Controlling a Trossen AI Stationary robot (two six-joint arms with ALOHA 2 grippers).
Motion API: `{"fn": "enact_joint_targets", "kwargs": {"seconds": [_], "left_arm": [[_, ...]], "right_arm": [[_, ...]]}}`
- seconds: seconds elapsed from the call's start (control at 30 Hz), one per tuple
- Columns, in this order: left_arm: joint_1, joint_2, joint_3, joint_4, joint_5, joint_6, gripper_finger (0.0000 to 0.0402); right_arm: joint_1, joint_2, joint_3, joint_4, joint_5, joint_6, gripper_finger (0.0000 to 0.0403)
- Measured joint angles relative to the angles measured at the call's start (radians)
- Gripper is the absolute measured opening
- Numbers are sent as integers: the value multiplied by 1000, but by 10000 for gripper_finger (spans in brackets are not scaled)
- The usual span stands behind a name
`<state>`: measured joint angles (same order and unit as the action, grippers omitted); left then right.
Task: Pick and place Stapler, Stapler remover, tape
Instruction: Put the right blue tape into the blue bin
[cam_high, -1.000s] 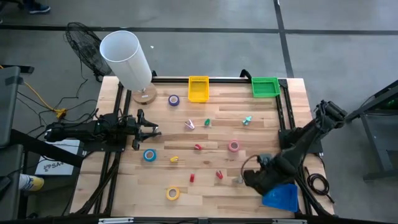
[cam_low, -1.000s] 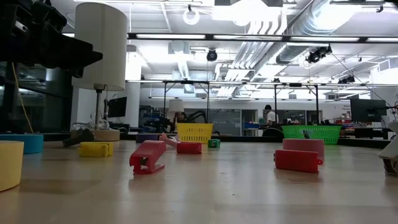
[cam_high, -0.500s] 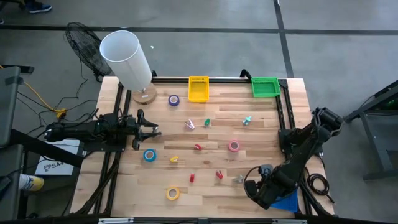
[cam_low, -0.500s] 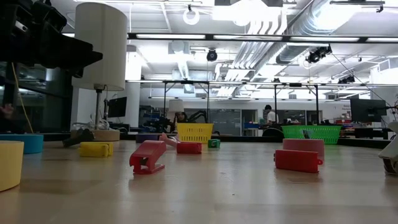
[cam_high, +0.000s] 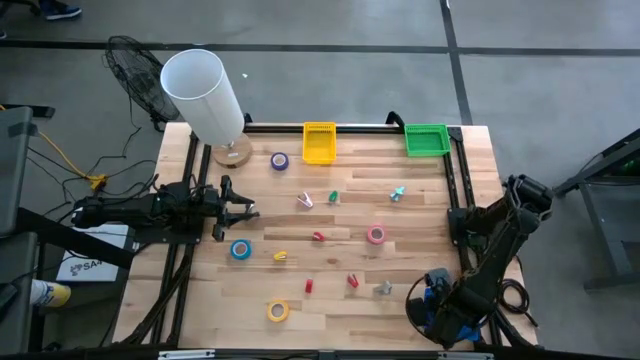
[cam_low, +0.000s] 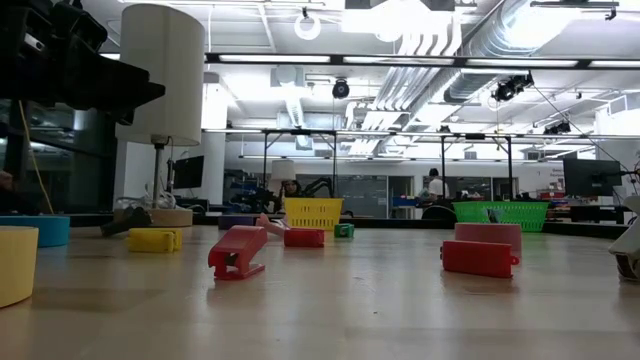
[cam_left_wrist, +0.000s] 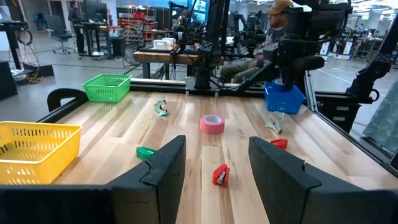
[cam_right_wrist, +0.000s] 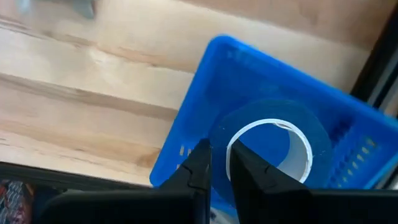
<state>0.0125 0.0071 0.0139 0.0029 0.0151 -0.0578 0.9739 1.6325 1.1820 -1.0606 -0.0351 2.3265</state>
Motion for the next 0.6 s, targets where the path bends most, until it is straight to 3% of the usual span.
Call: {"fn": "enact_joint_targets", "kwargs": {"seconds": [0.2, 0.4, 0.6], "left_arm": [[0, 0, 0, 0, 0, 0, 175], [0, 0, 0, 0, 0, 0, 175], [0, 0, 0, 0, 0, 0, 175]], "right_arm": [[11, 0, 0, -10, 54, -119, 27], [11, 0, 0, 13, 0, -224, 27], [16, 7, 0, 62, 27, -366, 27]]}}
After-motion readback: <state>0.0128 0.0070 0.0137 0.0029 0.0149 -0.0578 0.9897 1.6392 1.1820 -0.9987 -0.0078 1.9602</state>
